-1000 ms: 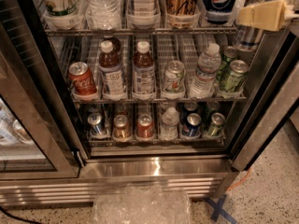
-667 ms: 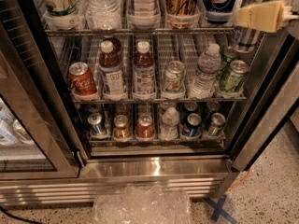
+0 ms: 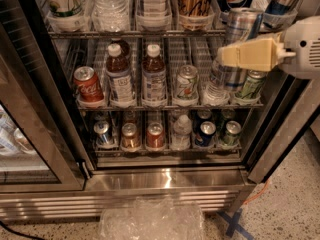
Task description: Pick redbull can from top shelf of fridge
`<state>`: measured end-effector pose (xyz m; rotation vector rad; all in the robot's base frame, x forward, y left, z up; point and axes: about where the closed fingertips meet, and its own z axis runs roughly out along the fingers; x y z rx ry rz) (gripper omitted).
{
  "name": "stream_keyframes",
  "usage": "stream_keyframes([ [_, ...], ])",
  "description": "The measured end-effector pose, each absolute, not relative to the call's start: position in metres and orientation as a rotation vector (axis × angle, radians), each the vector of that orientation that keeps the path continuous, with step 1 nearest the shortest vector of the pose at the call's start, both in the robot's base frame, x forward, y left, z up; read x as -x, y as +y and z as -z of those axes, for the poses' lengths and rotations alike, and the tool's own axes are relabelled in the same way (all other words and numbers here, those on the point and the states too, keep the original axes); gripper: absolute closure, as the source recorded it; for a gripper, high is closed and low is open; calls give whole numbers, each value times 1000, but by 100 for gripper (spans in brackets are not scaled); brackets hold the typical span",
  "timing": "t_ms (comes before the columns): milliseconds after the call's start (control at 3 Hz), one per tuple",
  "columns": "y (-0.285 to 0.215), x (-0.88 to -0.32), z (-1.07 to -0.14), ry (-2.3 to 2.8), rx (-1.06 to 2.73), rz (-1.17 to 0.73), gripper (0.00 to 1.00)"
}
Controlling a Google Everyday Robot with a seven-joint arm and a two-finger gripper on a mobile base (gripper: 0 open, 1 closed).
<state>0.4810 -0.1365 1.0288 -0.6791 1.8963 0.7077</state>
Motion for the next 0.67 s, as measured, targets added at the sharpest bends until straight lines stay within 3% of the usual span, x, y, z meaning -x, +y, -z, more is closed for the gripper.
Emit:
stream_keyframes([
  [667, -117, -480, -1003, 1951, 695, -802, 100],
])
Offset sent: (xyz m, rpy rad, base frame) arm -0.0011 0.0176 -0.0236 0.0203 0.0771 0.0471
